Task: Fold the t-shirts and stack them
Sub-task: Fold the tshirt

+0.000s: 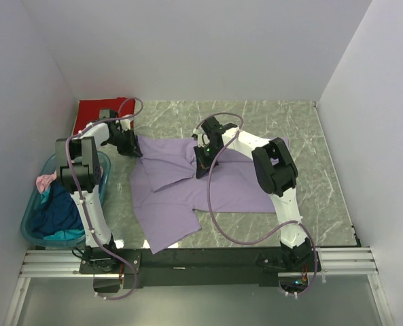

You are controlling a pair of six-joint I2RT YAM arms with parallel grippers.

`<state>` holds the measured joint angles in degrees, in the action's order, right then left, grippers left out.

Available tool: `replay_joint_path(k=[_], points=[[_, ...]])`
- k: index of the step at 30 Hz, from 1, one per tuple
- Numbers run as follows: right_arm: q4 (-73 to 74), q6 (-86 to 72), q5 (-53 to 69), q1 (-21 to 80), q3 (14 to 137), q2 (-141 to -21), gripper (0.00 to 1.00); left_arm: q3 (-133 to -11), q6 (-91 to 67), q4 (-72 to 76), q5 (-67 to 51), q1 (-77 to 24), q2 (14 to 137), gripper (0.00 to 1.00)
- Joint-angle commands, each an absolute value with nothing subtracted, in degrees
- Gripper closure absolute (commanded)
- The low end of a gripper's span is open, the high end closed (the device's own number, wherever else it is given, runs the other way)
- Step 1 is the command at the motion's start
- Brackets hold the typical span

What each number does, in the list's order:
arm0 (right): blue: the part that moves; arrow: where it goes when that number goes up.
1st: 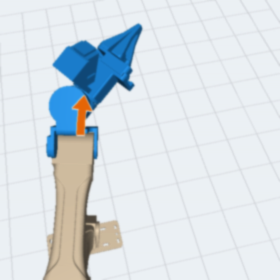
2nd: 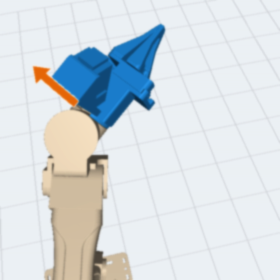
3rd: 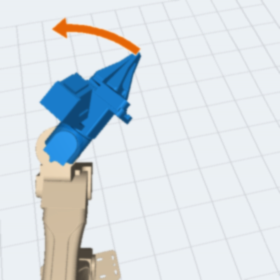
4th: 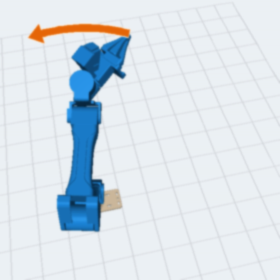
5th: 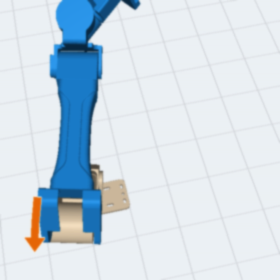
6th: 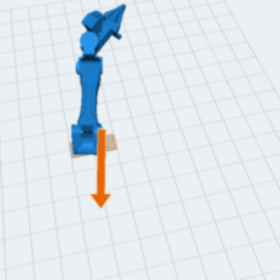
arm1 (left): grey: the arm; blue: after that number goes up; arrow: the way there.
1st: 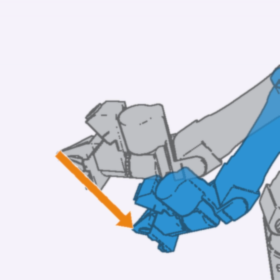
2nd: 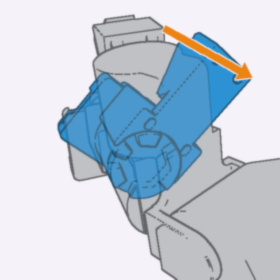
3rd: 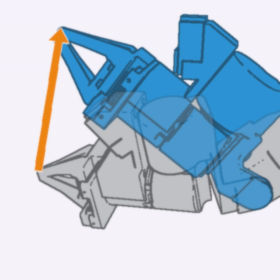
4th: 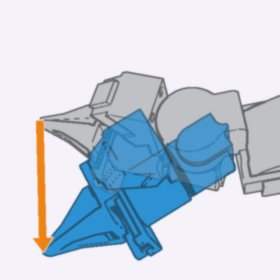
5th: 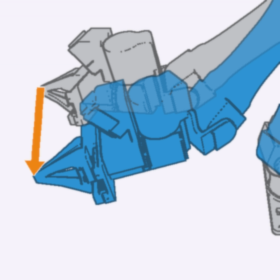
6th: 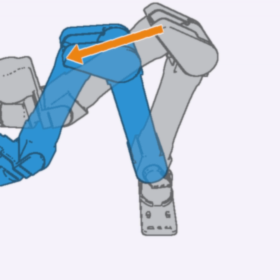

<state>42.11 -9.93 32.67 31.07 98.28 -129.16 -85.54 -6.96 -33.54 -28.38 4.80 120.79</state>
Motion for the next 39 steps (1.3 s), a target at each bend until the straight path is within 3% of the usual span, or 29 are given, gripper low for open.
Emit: replay_joint_path(k=[1,7,12,15,18,22,25,32,39], points=[[44.03,-8.88,33.49,30.85,98.61,-125.77,1.00,-86.31,-6.15,-32.96,-22.50,5.27,123.31,0.85],[44.91,-7.83,34.70,30.85,98.35,-126.47,1.00,-86.66,-6.06,-33.48,-22.50,5.62,123.05,0.83],[47.90,-4.49,36.39,30.68,100.72,-123.68,0.57,-86.22,-4.31,-33.75,-27.92,5.80,119.19,0.68],[48.51,-1.51,36.56,28.49,99.41,-119.03,0.47,-86.75,-1.76,-34.80,-30.23,5.89,114.36,0.61],[50.79,-0.44,37.97,25.06,99.67,-115.77,0.47,-87.01,1.39,-34.72,-29.62,5.80,109.61,0.52],[52.99,3.69,36.75,15.42,101.42,-114.52,0.47,-88.94,2.46,-35.07,-31.89,5.80,108.28,0.50],[55.45,5.27,33.40,8.99,103.70,-116.62,0.53,-90.26,1.85,-34.37,-34.35,5.63,110.03,0.50],[62.57,9.14,25.06,0.27,114.16,-126.64,0.70,-90.88,-3.51,-29.37,-32.35,2.12,114.78,0.65],[60.82,12.30,14.25,-2.02,114.61,-130.78,0.77,-92.02,-7.82,-29.26,-28.58,0.97,121.19,0.73]])
